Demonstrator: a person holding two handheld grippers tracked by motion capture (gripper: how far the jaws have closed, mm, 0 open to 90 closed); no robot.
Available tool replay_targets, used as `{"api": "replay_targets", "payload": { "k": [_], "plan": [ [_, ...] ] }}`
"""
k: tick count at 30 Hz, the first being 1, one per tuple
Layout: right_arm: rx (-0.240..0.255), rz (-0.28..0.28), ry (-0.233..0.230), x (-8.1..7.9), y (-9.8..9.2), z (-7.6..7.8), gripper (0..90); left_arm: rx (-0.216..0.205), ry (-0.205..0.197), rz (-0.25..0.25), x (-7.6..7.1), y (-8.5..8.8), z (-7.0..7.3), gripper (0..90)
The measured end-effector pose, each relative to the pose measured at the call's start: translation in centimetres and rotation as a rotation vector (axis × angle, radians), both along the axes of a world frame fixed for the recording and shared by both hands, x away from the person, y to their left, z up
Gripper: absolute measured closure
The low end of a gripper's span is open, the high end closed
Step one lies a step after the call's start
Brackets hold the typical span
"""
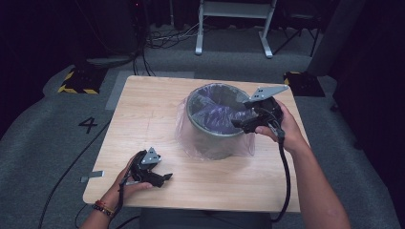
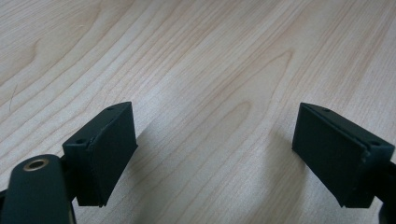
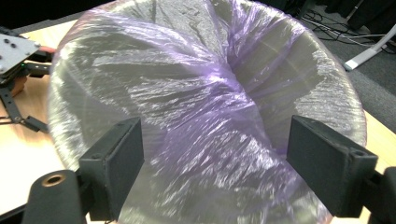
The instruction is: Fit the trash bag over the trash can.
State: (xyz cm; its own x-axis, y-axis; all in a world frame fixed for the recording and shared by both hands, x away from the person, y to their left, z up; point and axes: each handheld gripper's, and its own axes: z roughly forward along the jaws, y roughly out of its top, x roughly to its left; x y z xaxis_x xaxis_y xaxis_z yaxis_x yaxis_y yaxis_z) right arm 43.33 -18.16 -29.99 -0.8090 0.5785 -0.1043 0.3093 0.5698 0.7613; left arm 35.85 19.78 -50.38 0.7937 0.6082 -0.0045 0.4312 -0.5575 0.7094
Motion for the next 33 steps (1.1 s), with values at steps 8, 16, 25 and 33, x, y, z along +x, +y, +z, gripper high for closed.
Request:
{"api": "replay_targets", "payload": {
  "k": [8,16,25,33],
  "plan": [
    [-0.004,0.015,-0.017,-1.3,-0.9,0.4,18.5,0.0,0.001,0.0,0.0,0.0,0.0,13.4],
    [-0.012,0.027,-0.049,-2.5,-1.4,0.3,18.3,0.0,0.0,0.001,0.0,0.0,0.0,13.4],
    [-0.015,0.051,-0.073,-3.8,-1.7,0.1,17.8,0.0,0.0,0.0,0.0,0.0,0.0,13.4],
    [-0.022,0.061,-0.083,-4.8,-1.9,-0.1,17.6,0.0,0.0,0.001,0.0,0.0,0.0,13.4]
  ]
}}
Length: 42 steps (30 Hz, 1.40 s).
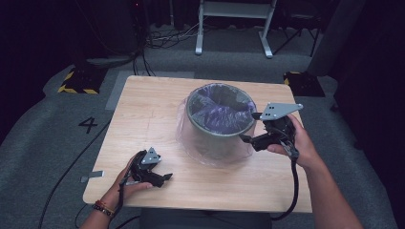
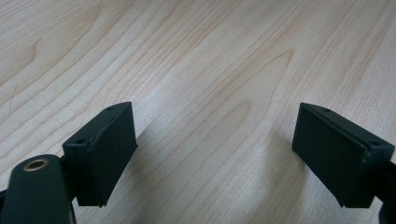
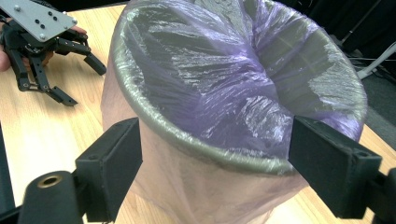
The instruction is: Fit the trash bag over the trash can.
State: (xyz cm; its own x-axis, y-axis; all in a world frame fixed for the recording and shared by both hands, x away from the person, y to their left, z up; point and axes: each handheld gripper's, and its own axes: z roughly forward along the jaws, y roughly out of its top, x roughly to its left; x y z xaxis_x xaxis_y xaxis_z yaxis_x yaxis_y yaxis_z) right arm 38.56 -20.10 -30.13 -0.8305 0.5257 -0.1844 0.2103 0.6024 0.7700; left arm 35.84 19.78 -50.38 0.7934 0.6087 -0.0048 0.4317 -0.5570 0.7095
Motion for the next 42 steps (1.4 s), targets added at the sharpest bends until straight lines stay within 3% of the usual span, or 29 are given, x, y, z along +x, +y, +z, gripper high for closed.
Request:
{"api": "replay_targets", "payload": {
  "k": [16,22,35,42],
  "plan": [
    [-0.025,0.004,-0.013,-1.7,-1.1,-1.1,17.4,0.0,0.001,0.001,0.0,0.0,0.0,13.4],
    [-0.032,-0.02,-0.011,-2.0,-1.5,-1.8,15.9,0.0,0.001,0.0,0.0,0.0,0.0,13.4],
    [-0.054,-0.054,0.006,-2.5,-2.6,-4.1,15.9,0.0,0.0,0.0,0.0,0.0,0.0,13.4],
    [-0.093,-0.068,0.019,-2.4,-3.0,-5.9,16.0,0.0,0.0,0.0,0.0,0.0,0.0,13.4]
  ]
}}
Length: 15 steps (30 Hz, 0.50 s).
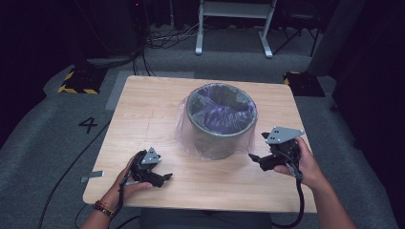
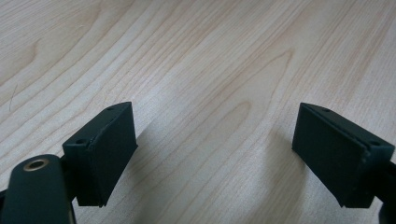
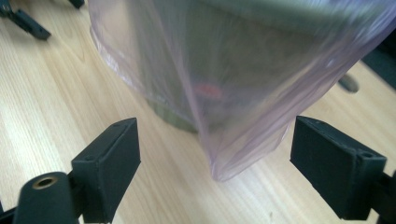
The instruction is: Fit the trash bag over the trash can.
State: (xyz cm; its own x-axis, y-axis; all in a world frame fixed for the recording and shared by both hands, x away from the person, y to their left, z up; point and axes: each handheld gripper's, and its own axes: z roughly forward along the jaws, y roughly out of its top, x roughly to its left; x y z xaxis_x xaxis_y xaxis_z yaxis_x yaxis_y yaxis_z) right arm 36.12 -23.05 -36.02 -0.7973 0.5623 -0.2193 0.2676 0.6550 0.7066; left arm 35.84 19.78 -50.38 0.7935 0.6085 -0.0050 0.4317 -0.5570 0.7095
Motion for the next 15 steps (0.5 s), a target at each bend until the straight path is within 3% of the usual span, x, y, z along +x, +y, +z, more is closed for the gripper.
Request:
{"api": "replay_targets", "payload": {
  "k": [15],
  "plan": [
    [-0.071,-0.041,0.067,0.6,-1.6,-4.6,16.0,0.001,0.002,-0.001,0.0,0.0,0.0,13.3]
  ]
}}
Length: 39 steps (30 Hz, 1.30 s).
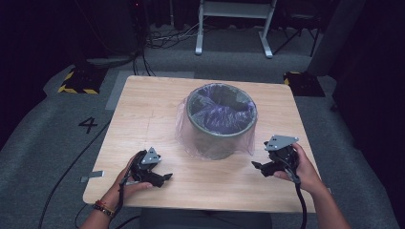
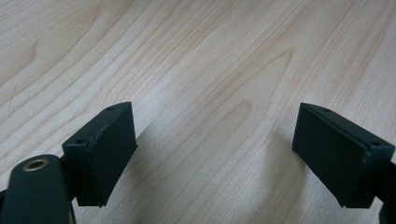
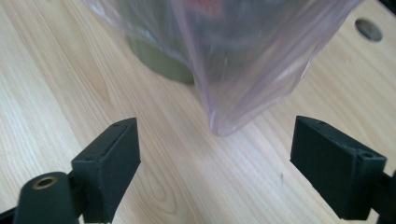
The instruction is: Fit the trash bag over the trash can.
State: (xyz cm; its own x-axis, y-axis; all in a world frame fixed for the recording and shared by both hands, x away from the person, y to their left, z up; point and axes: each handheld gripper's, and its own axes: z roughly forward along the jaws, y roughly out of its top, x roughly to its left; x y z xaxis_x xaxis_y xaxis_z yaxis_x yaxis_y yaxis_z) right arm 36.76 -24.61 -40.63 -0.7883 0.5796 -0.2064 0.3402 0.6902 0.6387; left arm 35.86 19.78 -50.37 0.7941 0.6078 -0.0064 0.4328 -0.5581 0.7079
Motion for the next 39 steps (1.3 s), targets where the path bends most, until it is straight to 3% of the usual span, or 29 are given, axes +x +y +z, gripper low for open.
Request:
{"api": "replay_targets", "payload": {
  "k": [3,6,11,20,39],
  "plan": [
    [-0.007,-0.009,0.016,0.1,-0.4,-0.9,16.0,-0.002,0.001,0.001,0.0,0.0,0.0,13.3],
    [-0.011,-0.023,-0.018,0.0,-1.0,-1.8,16.1,0.0,0.0,0.0,0.0,0.0,0.0,13.3],
    [-0.006,-0.046,-0.016,0.1,-2.2,-3.1,16.0,0.0,0.0,0.0,0.0,0.0,0.0,13.3],
    [0.008,-0.127,0.015,0.4,-4.4,-5.3,16.2,0.0,0.0,0.0,0.0,0.0,0.0,13.3],
    [0.07,-0.274,0.048,-0.1,-8.7,-7.8,16.2,0.0,0.0,0.0,0.0,0.0,0.0,13.3]
  ]
}}
